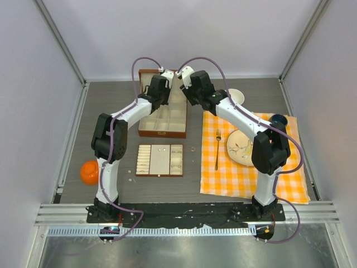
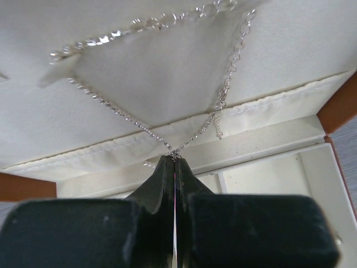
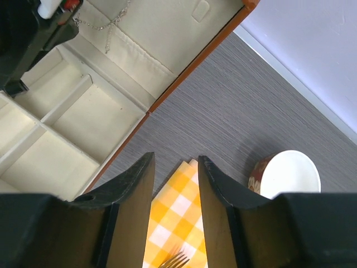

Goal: Organize the mixed jewelry
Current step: Place the jewelry in the jewelry box.

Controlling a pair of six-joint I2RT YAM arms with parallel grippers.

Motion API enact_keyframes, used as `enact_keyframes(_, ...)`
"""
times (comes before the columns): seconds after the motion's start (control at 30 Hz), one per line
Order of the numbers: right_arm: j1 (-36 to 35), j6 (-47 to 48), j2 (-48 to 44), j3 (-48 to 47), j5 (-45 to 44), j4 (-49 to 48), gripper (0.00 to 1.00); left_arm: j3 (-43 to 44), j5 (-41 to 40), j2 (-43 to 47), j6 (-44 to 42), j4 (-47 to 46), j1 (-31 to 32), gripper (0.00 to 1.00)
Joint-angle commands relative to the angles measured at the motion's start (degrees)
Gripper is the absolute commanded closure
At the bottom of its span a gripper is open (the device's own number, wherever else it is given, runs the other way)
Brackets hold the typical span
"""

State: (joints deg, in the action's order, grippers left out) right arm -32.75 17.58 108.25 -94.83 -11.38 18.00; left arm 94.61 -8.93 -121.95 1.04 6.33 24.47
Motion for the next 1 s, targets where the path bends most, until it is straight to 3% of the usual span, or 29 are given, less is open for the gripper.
enact_keyframes(0.0,0.32,1.75,-3.39,-1.15,1.35,-2.79,0.57,2.95,1.19,6.11,-0.42,1.05,-0.65,1.0)
enact_keyframes(0.47,0.41,8.07,-0.58,0.26,6.89,-6.92,0.57,7.78,4.36,8.66,-2.36,5.19,-2.76,1.0)
enact_keyframes(0.97,-1.08,19.5,7.67,-4.66,4.96,-7.72,0.57,9.28,7.52,6.9,-3.85,6.06,-3.55,1.0)
